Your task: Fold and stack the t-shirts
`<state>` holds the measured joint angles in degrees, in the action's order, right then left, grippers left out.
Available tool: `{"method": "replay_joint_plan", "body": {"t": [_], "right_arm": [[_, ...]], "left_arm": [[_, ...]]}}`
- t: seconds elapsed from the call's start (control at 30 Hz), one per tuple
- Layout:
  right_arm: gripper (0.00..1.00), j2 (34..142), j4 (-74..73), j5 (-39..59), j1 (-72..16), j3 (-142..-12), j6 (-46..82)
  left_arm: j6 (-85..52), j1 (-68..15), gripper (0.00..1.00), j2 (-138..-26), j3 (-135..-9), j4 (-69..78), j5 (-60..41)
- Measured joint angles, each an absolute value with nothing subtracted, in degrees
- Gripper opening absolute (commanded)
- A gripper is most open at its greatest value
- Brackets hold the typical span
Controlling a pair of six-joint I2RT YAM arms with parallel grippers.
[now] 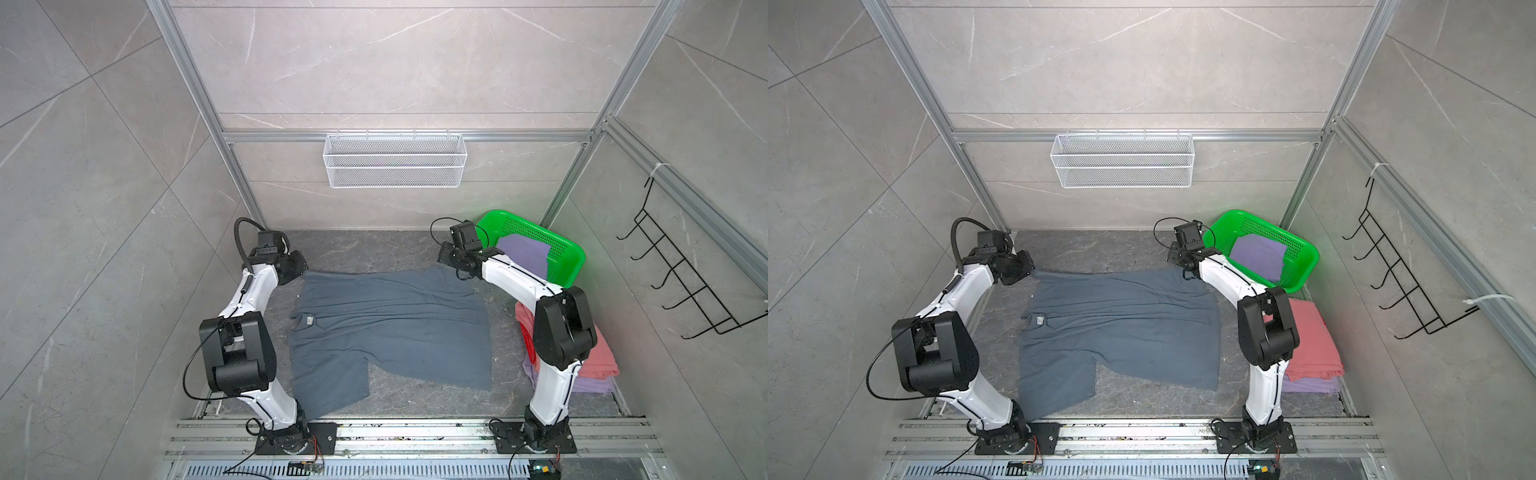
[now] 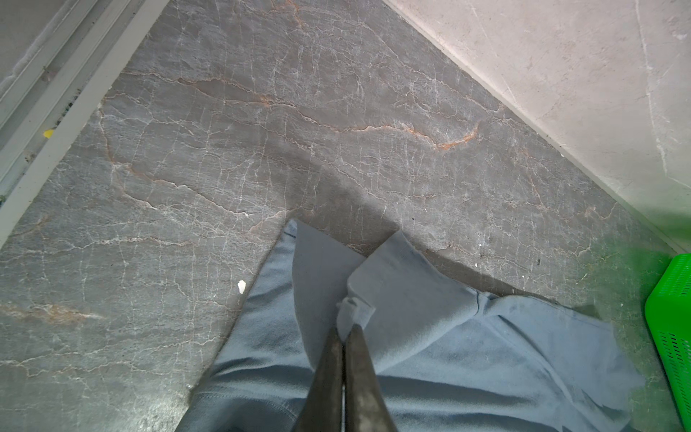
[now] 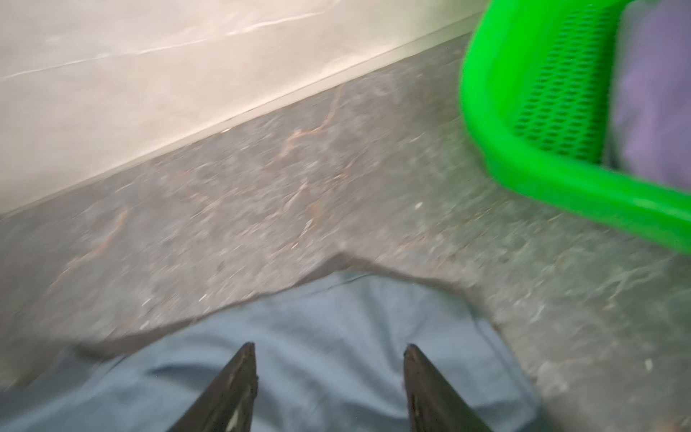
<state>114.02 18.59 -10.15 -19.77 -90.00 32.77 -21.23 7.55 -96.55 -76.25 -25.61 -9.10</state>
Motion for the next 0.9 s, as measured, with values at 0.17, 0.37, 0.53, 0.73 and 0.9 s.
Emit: {"method": "replay_joint_plan", "body": {"t": [0.17,0.37,0.53,0.73,0.9], "right_arm": [[0.63,122.4,22.2,-12.6,-17.8,-94.2,32.8],[0.67,126.6,25.4,-15.7,-17.8,-96.3,33.4],[0.68,127.7,26.0,-17.1,-17.3,-96.9,33.9],[0.69,130.8,27.1,-16.9,-16.3,-99.7,33.8],[0.7,131.0,27.2,-14.9,-15.9,-100.3,33.8]], "left_arm": [[-21.3,7.6,0.0,-96.0,-75.7,-25.4,-9.1],[-21.2,7.6,0.0,-95.3,-75.3,-25.3,-9.0],[-21.3,7.6,0.0,-95.3,-75.1,-25.2,-8.9],[-21.2,7.6,0.0,-95.3,-75.1,-25.2,-8.6],[-21.2,7.6,0.0,-95.3,-75.1,-25.2,-8.5]]}}
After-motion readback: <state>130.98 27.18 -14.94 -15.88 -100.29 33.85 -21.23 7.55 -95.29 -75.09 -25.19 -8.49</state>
